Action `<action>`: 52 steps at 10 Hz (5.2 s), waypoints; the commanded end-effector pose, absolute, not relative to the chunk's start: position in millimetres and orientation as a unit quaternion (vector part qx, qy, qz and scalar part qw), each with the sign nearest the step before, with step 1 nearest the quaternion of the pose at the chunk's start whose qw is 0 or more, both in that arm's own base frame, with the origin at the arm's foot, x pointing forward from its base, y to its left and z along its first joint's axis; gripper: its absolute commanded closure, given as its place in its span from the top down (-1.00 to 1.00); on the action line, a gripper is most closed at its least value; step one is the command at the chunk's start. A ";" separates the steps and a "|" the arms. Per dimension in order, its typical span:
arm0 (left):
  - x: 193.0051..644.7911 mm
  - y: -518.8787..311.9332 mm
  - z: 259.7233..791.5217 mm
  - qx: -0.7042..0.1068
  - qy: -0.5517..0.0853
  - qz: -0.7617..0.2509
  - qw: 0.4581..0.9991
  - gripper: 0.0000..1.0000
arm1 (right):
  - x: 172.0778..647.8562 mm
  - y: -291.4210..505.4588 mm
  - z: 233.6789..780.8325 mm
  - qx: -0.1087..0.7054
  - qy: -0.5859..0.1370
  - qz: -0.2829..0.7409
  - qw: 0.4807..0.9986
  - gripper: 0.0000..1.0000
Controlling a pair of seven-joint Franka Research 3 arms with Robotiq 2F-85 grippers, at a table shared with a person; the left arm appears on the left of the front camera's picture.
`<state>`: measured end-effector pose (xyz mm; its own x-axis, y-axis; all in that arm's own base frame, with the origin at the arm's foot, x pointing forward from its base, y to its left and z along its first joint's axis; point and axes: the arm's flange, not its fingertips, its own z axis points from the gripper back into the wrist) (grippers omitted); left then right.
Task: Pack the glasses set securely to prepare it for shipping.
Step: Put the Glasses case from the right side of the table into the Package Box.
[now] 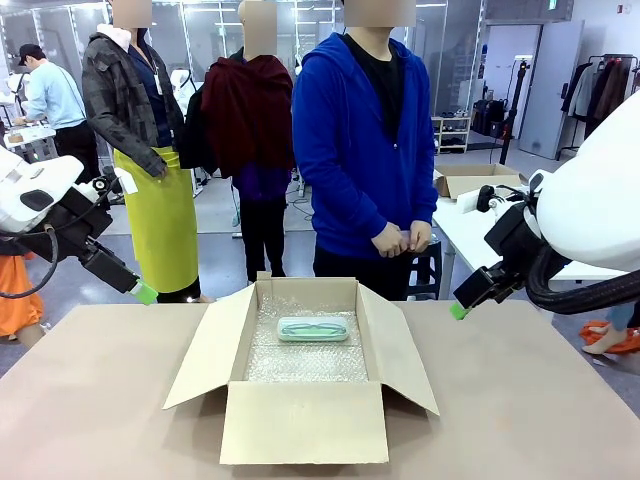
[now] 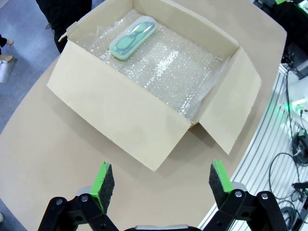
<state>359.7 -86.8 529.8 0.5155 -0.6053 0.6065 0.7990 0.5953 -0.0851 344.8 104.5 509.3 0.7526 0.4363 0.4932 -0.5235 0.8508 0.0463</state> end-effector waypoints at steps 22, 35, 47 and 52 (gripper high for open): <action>360.0 -83.7 531.1 -0.186 -0.269 -0.421 0.846 1.00 | 342.4 105.0 508.4 0.089 -0.245 0.256 0.931 1.00; 360.0 -83.7 531.1 -0.186 -0.269 -0.421 0.846 1.00 | 408.9 65.5 467.4 0.053 -0.100 0.165 0.980 1.00; 360.0 -83.7 531.1 -0.186 -0.269 -0.421 0.846 1.00 | 531.6 33.1 320.0 0.019 -0.100 0.041 0.994 1.00; 360.0 -83.7 531.1 -0.186 -0.269 -0.421 0.846 1.00 | 542.2 39.0 309.2 0.009 -0.083 0.030 0.996 0.60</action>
